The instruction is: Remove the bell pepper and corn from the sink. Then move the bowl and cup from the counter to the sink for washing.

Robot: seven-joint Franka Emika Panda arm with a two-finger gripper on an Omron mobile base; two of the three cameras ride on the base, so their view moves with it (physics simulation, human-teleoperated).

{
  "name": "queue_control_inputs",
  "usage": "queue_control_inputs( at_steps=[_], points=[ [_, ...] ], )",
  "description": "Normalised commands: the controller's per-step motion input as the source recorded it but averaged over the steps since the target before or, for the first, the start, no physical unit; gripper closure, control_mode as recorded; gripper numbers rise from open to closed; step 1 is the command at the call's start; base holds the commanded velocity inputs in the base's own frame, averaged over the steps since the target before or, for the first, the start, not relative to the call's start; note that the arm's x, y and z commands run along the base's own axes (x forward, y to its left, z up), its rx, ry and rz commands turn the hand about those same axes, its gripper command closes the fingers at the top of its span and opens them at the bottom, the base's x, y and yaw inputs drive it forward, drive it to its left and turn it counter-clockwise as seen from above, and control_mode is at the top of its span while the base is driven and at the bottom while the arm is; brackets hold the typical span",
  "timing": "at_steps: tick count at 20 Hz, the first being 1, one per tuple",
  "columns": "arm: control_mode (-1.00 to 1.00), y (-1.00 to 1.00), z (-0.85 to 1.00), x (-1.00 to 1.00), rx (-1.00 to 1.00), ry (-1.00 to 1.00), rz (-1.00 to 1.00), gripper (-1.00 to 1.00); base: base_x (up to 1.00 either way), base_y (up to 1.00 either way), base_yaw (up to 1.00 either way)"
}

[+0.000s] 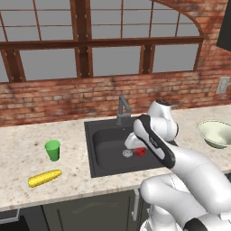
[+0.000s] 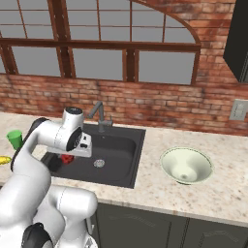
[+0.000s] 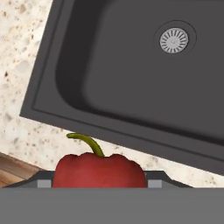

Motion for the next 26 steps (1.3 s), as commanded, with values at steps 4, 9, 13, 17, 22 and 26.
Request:
queue_control_inputs(
  at_steps=[4, 9, 13, 17, 22, 26],
  points=[
    [-1.0, 0.4, 0.0, -0.02, 0.0, 0.01, -0.01, 1.0, 0.0, 0.0, 0.0],
    [-1.0, 0.4, 0.02, -0.01, 0.0, 0.01, -0.01, 1.0, 0.0, 0.0, 0.0],
    [-1.0, 0.41, 0.05, 0.0, 0.0, 0.0, 0.0, 1.0, 0.0, 0.0, 0.0],
    [-1.0, 0.37, 0.08, 0.02, -0.01, 0.0, -0.01, 1.0, 0.0, 0.0, 0.0],
    [-1.0, 0.34, 0.19, 0.05, -0.01, 0.0, -0.02, 1.0, 0.0, 0.0, 0.0],
    [-1.0, 0.35, 0.2, 0.03, -0.02, 0.0, -0.03, 1.0, 0.0, 0.0, 0.0]
  ],
)
